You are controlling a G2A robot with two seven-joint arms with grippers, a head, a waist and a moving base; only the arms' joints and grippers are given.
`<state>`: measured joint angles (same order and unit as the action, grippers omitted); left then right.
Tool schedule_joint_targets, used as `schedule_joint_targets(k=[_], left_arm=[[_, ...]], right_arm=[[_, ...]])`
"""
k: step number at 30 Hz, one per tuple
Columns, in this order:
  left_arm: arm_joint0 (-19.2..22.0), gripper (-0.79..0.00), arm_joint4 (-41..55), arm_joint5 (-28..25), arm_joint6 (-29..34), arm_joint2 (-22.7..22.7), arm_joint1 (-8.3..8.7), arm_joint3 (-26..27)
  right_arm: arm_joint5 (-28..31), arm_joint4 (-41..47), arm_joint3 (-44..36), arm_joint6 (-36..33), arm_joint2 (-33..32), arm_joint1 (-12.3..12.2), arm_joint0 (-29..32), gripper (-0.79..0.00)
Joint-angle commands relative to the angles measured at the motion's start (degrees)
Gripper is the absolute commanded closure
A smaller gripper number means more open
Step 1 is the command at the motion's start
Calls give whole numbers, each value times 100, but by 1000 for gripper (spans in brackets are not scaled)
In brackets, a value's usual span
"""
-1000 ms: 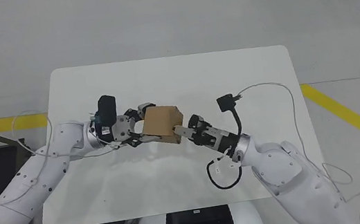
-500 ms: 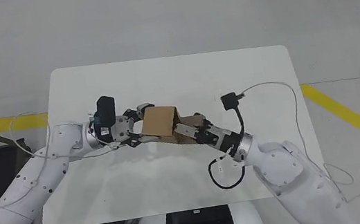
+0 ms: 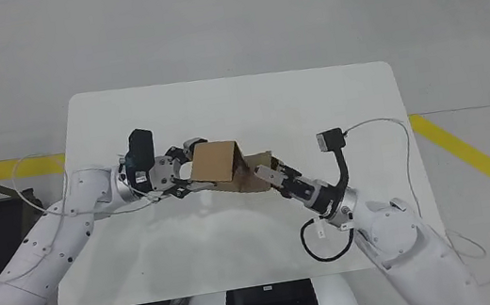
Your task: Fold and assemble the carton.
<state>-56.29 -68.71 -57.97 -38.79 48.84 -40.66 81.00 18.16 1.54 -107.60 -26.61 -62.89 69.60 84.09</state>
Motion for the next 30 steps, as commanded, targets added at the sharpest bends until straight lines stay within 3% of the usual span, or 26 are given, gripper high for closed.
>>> schedule_joint_targets(k=[1, 13, 22, 30], left_arm=[[-17, 0, -1, 3, -13, 50, -10, -5], [-180, 0, -128, -3, -44, 280, -61, 85], [-267, 0, -290, 47, 61, 448, -92, 121], [-331, 0, -409, 110, 159, 547, -139, 222]], right_arm=[[86, 176, 27, -35, 5, 2, 21, -197], [86, 720, 321, -252, -29, 1, -53, -77], [-95, 407, 237, -187, 0, -2, -82, -166], [-287, 133, 157, -118, 100, 3, -87, -151]])
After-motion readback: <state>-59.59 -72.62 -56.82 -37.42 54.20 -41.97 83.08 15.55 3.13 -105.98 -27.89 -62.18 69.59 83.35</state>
